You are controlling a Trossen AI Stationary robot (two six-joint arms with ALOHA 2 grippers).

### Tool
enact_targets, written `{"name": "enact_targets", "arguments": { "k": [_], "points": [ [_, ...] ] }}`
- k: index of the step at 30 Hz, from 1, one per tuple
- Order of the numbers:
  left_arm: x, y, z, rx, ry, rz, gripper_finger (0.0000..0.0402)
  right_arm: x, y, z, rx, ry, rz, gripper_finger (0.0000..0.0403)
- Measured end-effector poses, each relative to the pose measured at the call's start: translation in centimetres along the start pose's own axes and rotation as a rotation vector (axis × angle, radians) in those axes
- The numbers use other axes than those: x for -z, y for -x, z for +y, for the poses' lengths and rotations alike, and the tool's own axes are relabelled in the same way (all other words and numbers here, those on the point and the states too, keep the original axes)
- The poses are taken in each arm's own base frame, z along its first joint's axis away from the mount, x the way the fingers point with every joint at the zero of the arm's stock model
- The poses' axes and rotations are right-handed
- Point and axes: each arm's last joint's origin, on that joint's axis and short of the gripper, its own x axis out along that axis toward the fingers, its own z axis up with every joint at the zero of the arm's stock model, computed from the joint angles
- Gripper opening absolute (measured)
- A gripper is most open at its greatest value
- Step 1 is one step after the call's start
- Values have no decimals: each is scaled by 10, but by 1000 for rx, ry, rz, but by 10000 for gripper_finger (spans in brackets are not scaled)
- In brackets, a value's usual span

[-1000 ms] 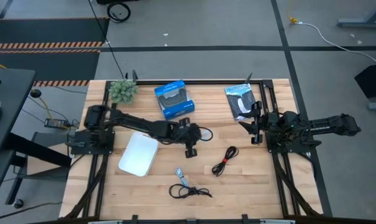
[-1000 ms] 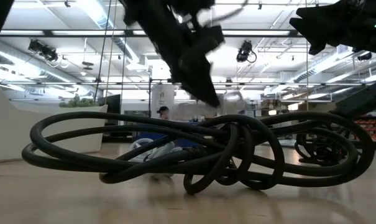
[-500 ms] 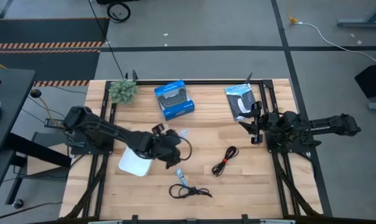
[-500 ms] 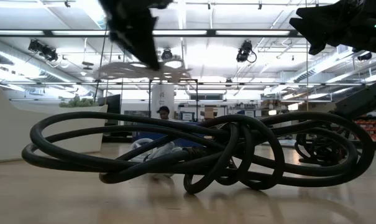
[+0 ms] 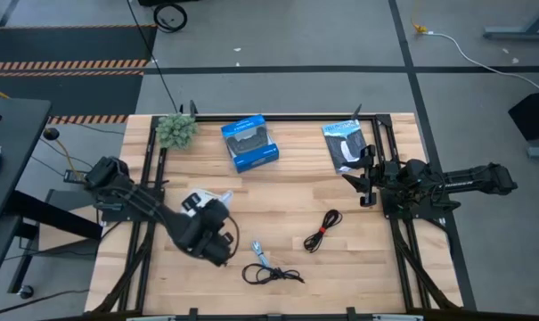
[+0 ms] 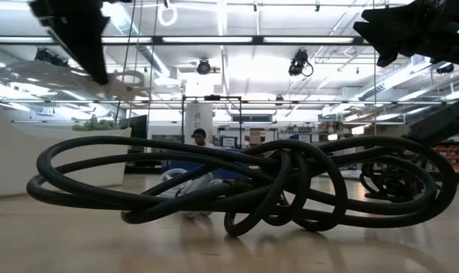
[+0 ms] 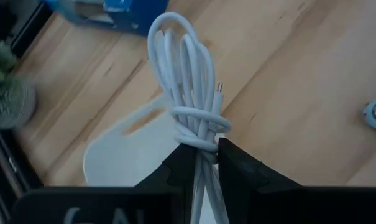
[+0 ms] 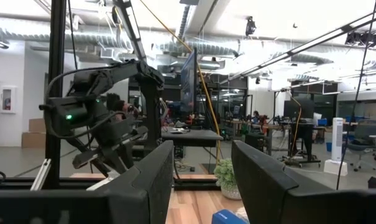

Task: Pick and place USB-C Cables
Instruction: Put the white charger cable into the white bin

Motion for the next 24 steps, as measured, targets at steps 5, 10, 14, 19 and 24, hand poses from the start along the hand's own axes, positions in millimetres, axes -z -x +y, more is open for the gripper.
{"name": "enact_targets", "arguments": {
  "k": [5, 10, 14, 19, 24],
  "points": [
    [11, 7, 0, -18, 71, -4, 64, 0, 0, 0, 0, 0, 0, 169],
    [17, 4, -1, -65, 119, -5, 64, 0, 0, 0, 0, 0, 0, 169],
    [26, -7, 0, -110, 142, 17, 64, 0, 0, 0, 0, 0, 0, 169],
    [38, -21, 6, -166, 141, 100, 64, 0, 0, 0, 0, 0, 0, 169],
    [46, -30, 7, -169, 56, 140, 64, 0, 0, 0, 0, 0, 0, 169]
  ]
}}
